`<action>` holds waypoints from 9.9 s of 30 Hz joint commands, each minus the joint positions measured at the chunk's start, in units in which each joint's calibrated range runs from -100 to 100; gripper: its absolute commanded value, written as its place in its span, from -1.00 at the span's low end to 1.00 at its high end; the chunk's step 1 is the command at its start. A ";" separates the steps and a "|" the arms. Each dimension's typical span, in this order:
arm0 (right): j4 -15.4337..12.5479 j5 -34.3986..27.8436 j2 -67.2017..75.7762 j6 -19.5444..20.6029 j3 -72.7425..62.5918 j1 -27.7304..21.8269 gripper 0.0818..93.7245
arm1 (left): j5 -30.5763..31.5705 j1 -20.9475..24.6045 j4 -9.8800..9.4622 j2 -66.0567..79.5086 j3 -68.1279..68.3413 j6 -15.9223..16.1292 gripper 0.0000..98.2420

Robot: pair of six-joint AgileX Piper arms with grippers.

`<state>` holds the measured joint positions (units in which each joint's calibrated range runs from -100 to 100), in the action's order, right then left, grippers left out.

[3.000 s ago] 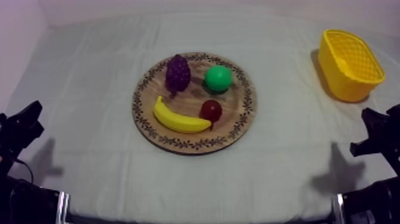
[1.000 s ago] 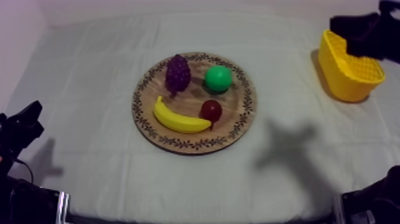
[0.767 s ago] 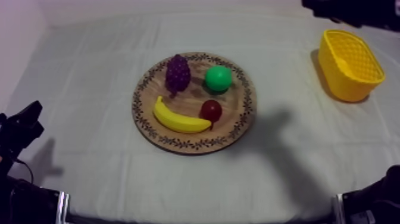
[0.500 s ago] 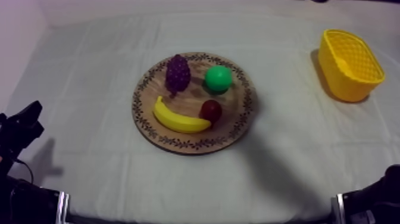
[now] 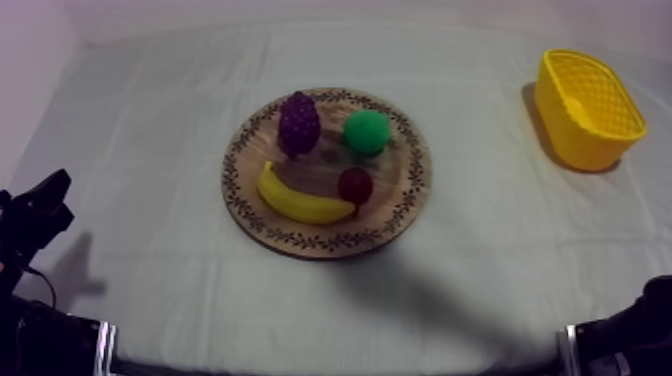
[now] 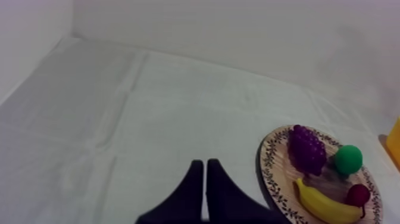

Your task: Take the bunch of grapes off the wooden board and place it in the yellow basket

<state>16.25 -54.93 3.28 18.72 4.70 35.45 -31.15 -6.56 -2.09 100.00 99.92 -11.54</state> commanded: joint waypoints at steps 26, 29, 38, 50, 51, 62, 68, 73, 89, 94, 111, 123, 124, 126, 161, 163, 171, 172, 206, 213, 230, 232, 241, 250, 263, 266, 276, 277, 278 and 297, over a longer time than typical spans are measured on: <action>4.61 -13.86 -25.58 11.07 -15.13 1.49 -0.97 | 0.03 0.01 0.01 0.00 -0.04 -0.01 -1.00; 4.48 -14.18 -26.96 11.52 -15.45 1.19 -0.88 | 0.03 0.01 0.01 0.00 -0.04 -0.01 -1.00; 3.02 -13.11 -28.77 11.34 -15.96 0.33 -0.52 | 0.03 0.01 0.01 0.00 -0.04 -0.01 -1.00; 0.32 -11.44 -29.15 10.15 -15.91 -0.03 0.27 | 0.03 0.01 0.01 0.00 -0.04 -0.01 -1.00; 0.18 -11.28 -29.21 10.04 -15.90 -0.07 0.30 | 0.03 0.01 0.01 0.00 -0.04 -0.01 -1.00; -0.48 -8.47 -33.53 8.57 -17.57 -0.56 0.42 | 0.03 0.01 0.01 0.00 -0.04 -0.01 -1.00; -0.49 -7.48 -38.20 8.34 -19.98 -0.89 0.42 | 0.03 0.01 0.01 0.00 -0.04 -0.01 -1.00; -0.19 -6.72 -42.39 8.61 -22.30 -1.28 0.42 | 0.03 0.01 0.01 0.00 -0.04 -0.01 -1.00; 0.46 -5.25 -55.53 8.18 -32.16 -2.61 0.39 | 0.03 0.01 0.01 0.00 -0.04 -0.01 -1.00; 0.07 -4.10 -57.90 7.19 -33.80 -3.02 0.34 | 0.03 0.01 0.01 0.00 -0.04 -0.01 -1.00; 0.68 0.15 -53.41 4.65 -28.32 -2.84 -0.18 | 0.03 0.01 0.01 0.00 -0.04 -0.01 -1.00; 1.39 2.69 -37.25 4.30 -15.65 -5.25 -0.16 | 0.03 0.01 0.01 0.00 -0.04 -0.01 -1.00; 1.38 3.12 -35.54 4.02 -14.35 -5.75 -0.15 | 0.03 0.01 0.01 0.00 -0.04 -0.01 -1.00; 1.27 4.02 -31.99 3.23 -11.81 -6.83 -0.15 | 0.03 0.01 0.01 0.00 -0.04 -0.01 -1.00; -8.61 29.79 7.91 -23.28 21.43 -36.25 -0.14 | 0.03 0.01 0.01 0.00 -0.04 -0.01 -1.00; -8.82 30.49 8.11 -23.46 21.91 -37.63 -0.14 | 0.03 0.01 0.01 0.00 -0.04 -0.01 -1.00; -7.66 27.13 6.05 -20.94 20.92 -41.67 -0.14 | 0.03 0.01 0.01 0.00 -0.04 -0.01 -1.00; -7.47 26.35 5.50 -20.62 20.66 -42.01 -0.14 | 0.03 0.01 0.01 0.00 -0.04 -0.01 -1.00; -8.31 15.87 -17.65 -21.83 17.08 -46.11 0.17 | 0.03 0.01 0.01 0.00 -0.04 -0.01 -1.00; -9.76 17.47 -17.61 -23.24 17.76 -46.03 0.35 | 0.03 0.01 0.01 0.00 -0.04 -0.01 -1.00; -13.04 26.50 -1.76 -26.01 24.46 -47.69 0.25 | 0.03 0.01 0.01 0.00 -0.04 -0.01 -1.00; -12.73 27.14 0.88 -25.56 25.60 -47.57 0.23 | 0.03 0.01 0.01 0.00 -0.04 -0.01 -1.00; -11.63 28.74 13.03 -24.47 32.03 -46.59 0.11 | 0.03 0.01 0.01 0.00 -0.04 -0.01 -1.00; -11.42 30.50 26.02 -25.15 42.73 -45.64 0.08 | 0.03 0.01 0.01 0.00 -0.04 -0.01 -1.00; -13.57 30.89 45.82 -27.98 62.95 -42.94 -0.01 | 0.03 0.01 0.01 0.00 -0.04 -0.01 -1.00; -14.13 30.99 50.66 -28.49 67.84 -42.28 -0.05 | 0.03 0.01 0.01 0.00 -0.04 -0.01 -1.00; -17.78 31.14 67.71 -32.25 83.35 -41.82 -0.11 | 0.03 0.01 0.01 0.00 -0.04 -0.01 -1.00; -18.22 30.75 69.39 -32.65 84.53 -41.86 -0.12 | 0.03 0.01 0.01 0.00 -0.04 -0.01 -1.00; -18.60 30.24 70.91 -32.98 85.56 -41.91 -0.13 | 0.03 0.01 0.01 0.00 -0.04 0.00 -1.00; -20.05 19.26 91.59 -29.66 93.86 -41.56 -0.94 | 0.03 0.01 0.01 0.00 -0.04 0.00 -1.00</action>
<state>-4.08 -35.42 94.27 -12.54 98.51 -6.17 -31.15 -6.56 -2.09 100.00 99.92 -11.54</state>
